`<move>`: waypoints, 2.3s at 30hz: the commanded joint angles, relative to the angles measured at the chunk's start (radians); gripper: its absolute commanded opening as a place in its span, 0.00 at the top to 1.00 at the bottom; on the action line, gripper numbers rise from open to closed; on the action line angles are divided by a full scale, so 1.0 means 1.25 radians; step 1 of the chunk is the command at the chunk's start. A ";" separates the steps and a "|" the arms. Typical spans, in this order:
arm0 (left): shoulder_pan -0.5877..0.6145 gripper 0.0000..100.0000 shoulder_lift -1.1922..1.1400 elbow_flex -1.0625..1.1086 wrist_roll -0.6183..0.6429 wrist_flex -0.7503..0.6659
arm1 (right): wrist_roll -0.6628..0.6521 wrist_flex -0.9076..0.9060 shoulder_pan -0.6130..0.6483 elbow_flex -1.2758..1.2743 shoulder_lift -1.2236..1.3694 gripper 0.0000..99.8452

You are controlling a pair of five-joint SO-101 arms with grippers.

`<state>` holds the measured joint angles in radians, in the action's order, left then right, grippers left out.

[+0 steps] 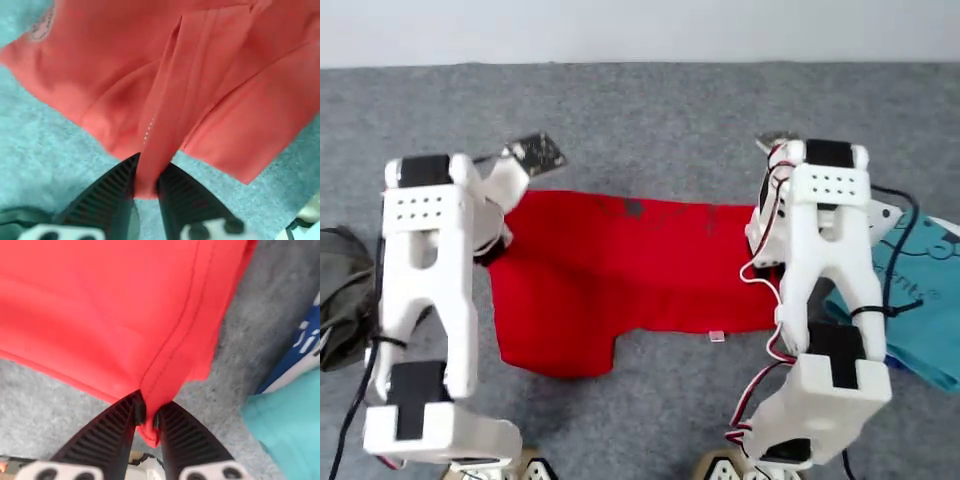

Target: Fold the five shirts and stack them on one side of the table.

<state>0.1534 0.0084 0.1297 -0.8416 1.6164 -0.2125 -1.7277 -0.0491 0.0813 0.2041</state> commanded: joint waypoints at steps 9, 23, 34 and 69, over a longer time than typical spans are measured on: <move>0.009 0.99 0.091 0.198 -0.071 -0.088 | -0.001 0.084 -0.030 -0.128 -0.050 0.99; 0.010 0.86 0.360 0.323 -0.102 0.001 | -0.041 0.061 -0.075 -0.107 -0.057 0.75; 0.021 0.86 0.582 0.482 -0.080 -0.113 | -0.039 -0.050 -0.075 0.063 -0.057 0.74; 0.114 0.99 0.874 0.526 0.327 -0.098 | -0.033 0.002 0.046 0.064 -0.050 0.88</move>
<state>0.2931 1.0533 0.7802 -0.4565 1.4906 -0.2539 -1.7461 -0.0230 0.1120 0.2041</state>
